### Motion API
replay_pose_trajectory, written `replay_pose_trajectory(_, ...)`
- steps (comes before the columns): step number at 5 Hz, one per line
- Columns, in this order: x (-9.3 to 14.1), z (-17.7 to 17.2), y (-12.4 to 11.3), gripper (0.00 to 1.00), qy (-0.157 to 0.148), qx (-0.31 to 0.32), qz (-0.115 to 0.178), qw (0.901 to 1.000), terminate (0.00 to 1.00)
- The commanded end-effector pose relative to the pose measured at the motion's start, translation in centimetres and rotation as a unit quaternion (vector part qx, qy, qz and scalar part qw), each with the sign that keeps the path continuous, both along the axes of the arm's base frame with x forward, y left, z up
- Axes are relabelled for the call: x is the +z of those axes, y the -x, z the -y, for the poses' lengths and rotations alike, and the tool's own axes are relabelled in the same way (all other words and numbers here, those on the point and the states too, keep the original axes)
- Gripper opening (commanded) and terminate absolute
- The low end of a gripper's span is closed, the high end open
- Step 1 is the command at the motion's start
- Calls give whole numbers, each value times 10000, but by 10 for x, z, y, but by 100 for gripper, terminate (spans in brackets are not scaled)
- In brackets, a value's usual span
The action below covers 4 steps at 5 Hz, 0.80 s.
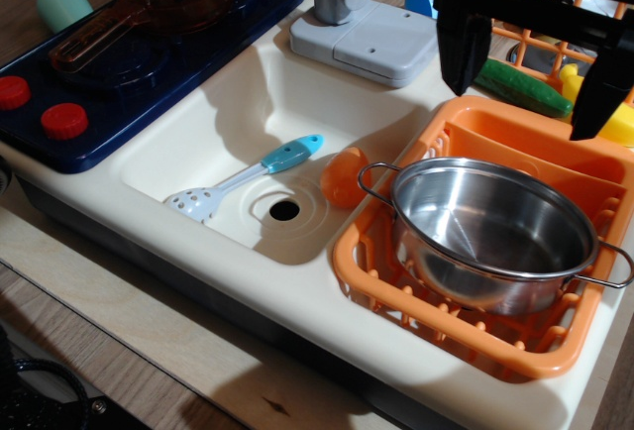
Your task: Put pan from drying rack into sink
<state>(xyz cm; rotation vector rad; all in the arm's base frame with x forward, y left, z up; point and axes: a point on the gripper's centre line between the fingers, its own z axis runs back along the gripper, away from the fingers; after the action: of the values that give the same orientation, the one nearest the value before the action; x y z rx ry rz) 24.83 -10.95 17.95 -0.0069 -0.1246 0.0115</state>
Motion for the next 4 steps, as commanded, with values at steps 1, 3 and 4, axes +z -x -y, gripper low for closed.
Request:
replay_pose_trajectory(1, 0, 0, 0, 100, 0, 0, 0, 10000, 0)
replay_pose_trajectory(3, 4, 6, 27, 100, -291, -1953, 50, 9803, 0)
replay_pose_trajectory(4, 3, 11, 37, 100, -731, -2967, -102, 9521, 0)
